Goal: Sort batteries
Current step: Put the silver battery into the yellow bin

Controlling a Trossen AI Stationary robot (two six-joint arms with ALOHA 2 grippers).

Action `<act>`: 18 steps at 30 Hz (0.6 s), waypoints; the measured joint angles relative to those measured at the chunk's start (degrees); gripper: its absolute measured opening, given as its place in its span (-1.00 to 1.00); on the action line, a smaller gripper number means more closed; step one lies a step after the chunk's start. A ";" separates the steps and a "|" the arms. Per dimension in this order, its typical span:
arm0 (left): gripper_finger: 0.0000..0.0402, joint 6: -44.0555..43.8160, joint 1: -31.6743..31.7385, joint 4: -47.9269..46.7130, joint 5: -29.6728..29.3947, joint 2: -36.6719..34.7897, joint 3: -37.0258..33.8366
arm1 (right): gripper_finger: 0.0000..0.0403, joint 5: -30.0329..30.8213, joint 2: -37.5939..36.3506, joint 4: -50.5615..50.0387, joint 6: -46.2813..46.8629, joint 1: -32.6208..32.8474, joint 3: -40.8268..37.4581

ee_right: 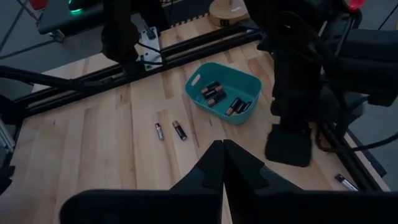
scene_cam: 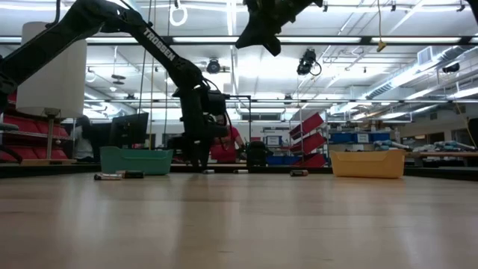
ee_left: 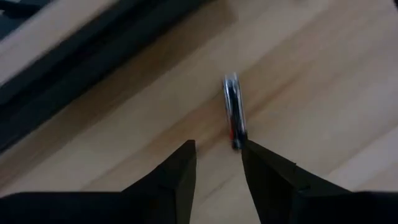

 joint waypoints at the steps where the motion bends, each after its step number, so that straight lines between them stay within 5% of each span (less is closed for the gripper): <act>1: -0.29 -1.42 -0.18 1.22 0.03 0.00 0.00 | -0.92 -0.01 0.00 0.07 0.00 0.00 0.00; 18: -0.24 -8.49 -3.56 12.06 0.60 1.74 -2.65 | -0.91 -0.01 0.02 0.70 -0.85 0.17 0.00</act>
